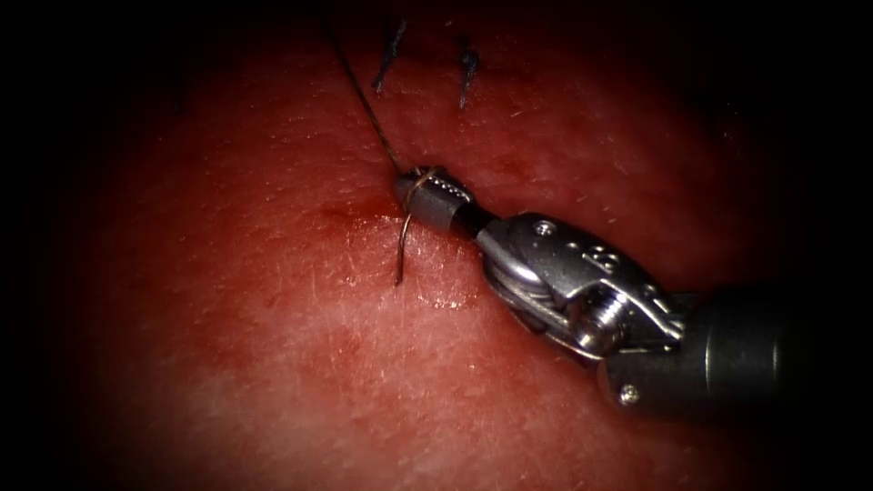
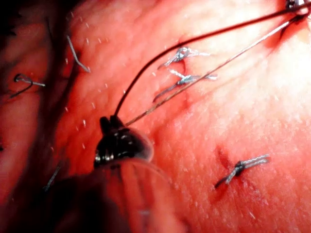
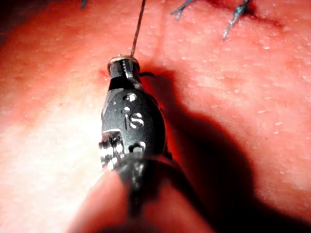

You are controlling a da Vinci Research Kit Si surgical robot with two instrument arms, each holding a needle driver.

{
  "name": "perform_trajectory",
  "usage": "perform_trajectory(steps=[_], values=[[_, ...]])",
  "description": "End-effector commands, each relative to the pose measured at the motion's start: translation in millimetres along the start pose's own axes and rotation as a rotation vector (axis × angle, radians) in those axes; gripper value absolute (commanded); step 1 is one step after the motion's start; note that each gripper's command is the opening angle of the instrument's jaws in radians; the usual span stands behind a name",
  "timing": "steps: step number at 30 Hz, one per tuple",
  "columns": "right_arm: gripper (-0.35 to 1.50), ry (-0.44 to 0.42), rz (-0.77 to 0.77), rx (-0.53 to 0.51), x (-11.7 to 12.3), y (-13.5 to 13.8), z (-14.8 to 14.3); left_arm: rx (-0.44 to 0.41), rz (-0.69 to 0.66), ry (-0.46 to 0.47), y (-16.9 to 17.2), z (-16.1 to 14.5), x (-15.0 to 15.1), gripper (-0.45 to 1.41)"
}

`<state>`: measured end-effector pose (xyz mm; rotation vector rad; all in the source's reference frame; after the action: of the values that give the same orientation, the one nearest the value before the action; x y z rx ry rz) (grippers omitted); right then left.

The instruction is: Wound Closure

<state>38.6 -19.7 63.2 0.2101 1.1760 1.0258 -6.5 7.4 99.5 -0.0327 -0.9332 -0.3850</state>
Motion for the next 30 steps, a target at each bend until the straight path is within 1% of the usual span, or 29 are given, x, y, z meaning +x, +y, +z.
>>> perform_trajectory(steps=[1,5,8,9,10,14,15,21,24,30], values=[[-0.35,-0.002,-0.009,0.005,-1.2,-0.7,0.5,-0.004,-0.003,0.000,-0.1,0.9,0.1,-0.45],[-0.35,0.002,-0.022,0.005,-1.3,-0.8,0.5,-0.014,0.006,-0.002,0.5,1.5,-0.1,-0.45],[-0.35,0.017,-0.021,0.007,-1.3,-0.7,0.4,-0.027,0.071,0.005,0.7,2.0,-0.4,-0.45],[-0.35,0.020,-0.022,0.007,-1.4,-0.6,0.4,-0.034,0.080,0.003,0.7,2.2,-0.5,-0.45],[-0.35,0.028,-0.028,0.006,-1.4,-0.5,0.3,-0.063,0.082,-0.020,0.9,2.5,-0.7,-0.45],[-0.35,0.057,-0.033,0.007,-1.5,-0.5,-0.2,-0.096,0.106,-0.011,2.0,2.8,-1.0,-0.45],[-0.35,0.066,-0.040,0.009,-1.7,-0.5,-0.4,-0.118,0.111,-0.019,2.6,2.9,-1.0,-0.45],[-0.35,0.072,-0.056,0.010,-2.7,-0.7,-0.5,-0.152,0.160,0.007,3.1,3.5,-0.4,-0.45],[-0.35,0.080,-0.064,0.010,-3.0,-0.9,-0.5,-0.159,0.176,0.014,3.1,3.6,-0.4,-0.45],[-0.35,0.093,-0.092,0.020,-4.9,-2.1,-0.6,-0.158,0.177,0.011,2.6,3.7,-0.1,-0.45]])
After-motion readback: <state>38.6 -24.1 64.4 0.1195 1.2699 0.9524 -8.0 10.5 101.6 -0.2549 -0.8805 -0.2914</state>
